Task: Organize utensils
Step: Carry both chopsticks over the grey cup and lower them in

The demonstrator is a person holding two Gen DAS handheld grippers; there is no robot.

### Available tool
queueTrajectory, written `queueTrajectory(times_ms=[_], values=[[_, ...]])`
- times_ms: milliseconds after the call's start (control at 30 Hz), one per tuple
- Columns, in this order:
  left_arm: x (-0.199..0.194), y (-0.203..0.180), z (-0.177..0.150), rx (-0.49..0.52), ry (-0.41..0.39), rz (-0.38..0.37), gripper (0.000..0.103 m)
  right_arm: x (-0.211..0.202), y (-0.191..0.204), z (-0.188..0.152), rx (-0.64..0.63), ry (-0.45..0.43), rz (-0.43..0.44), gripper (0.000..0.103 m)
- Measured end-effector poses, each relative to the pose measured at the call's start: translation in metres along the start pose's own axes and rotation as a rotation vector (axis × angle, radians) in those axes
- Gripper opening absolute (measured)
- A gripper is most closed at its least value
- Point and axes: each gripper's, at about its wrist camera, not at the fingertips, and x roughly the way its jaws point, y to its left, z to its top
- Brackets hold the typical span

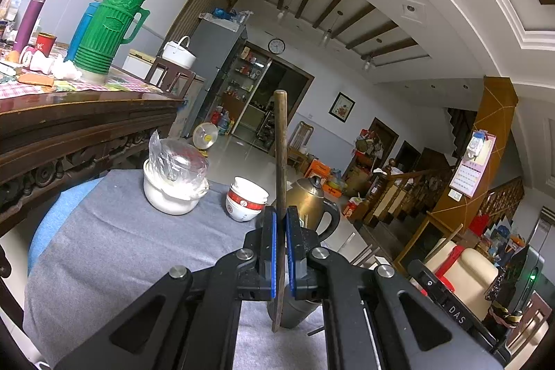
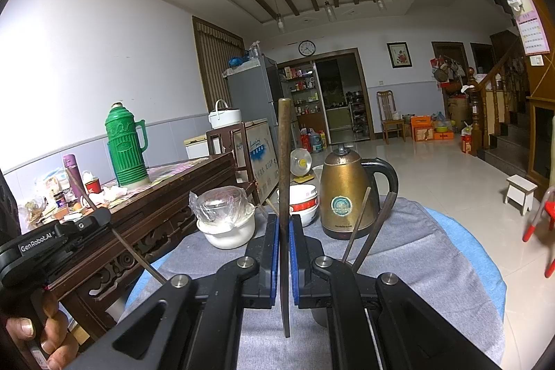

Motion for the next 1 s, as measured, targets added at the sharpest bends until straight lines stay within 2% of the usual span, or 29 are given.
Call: queueTrajectory(times_ms=[800, 1000], values=[[0.007, -0.008, -0.003, 0.022, 0.017, -0.014, 0.005, -0.005, -0.008, 0.001, 0.038, 0.003, -0.010, 0.006], [0.012, -0.011, 0.001, 0.012, 0.014, -0.031, 0.005, -0.009, -0.008, 0.007, 0.044, -0.029, -0.023, 0.006]])
